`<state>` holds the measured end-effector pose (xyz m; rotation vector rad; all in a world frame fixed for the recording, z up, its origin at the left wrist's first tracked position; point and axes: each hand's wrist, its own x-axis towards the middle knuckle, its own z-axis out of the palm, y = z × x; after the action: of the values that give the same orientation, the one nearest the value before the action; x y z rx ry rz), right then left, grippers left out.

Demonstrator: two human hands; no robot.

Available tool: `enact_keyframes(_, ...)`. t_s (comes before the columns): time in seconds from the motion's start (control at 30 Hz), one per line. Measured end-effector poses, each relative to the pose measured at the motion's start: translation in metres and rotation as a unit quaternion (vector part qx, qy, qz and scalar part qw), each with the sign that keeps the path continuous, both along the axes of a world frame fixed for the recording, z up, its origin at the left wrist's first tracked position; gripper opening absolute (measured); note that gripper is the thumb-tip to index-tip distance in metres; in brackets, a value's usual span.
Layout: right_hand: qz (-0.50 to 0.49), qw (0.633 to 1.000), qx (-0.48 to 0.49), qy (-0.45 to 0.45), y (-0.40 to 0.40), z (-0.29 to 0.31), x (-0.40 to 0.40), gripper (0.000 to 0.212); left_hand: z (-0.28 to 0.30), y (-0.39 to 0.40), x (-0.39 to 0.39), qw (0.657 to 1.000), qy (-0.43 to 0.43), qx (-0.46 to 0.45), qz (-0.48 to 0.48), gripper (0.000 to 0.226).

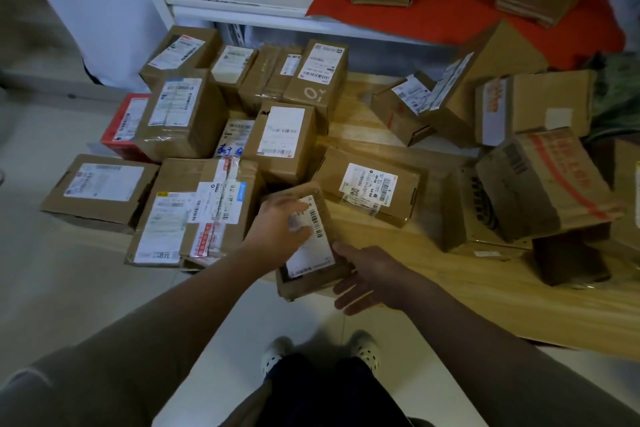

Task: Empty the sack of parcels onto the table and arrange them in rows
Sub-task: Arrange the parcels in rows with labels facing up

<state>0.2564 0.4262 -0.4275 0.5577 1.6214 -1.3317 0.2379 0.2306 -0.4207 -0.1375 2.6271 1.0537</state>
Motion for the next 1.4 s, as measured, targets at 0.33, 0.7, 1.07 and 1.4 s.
enact_keyframes(0.33,0.059,0.993,0.069,0.075,-0.016,0.003,-0.004,0.038,-0.008,0.014,0.020,0.979,-0.037,-0.168,-0.113,0.095)
enact_keyframes(0.7,0.040,0.910,0.217,0.350,-0.001,-0.021,-0.046,0.023,-0.005,0.001,0.011,0.933,-0.008,-0.256,-0.251,0.110)
enact_keyframes(1.07,0.323,0.775,0.415,0.350,0.033,-0.039,-0.132,0.139,0.003,0.026,0.003,0.950,-0.008,-0.247,-0.191,0.075)
enact_keyframes(1.4,0.350,0.760,0.455,0.306,0.051,-0.039,-0.113,0.130,0.002,0.046,-0.008,0.956,-0.005,-0.260,-0.135,0.046)
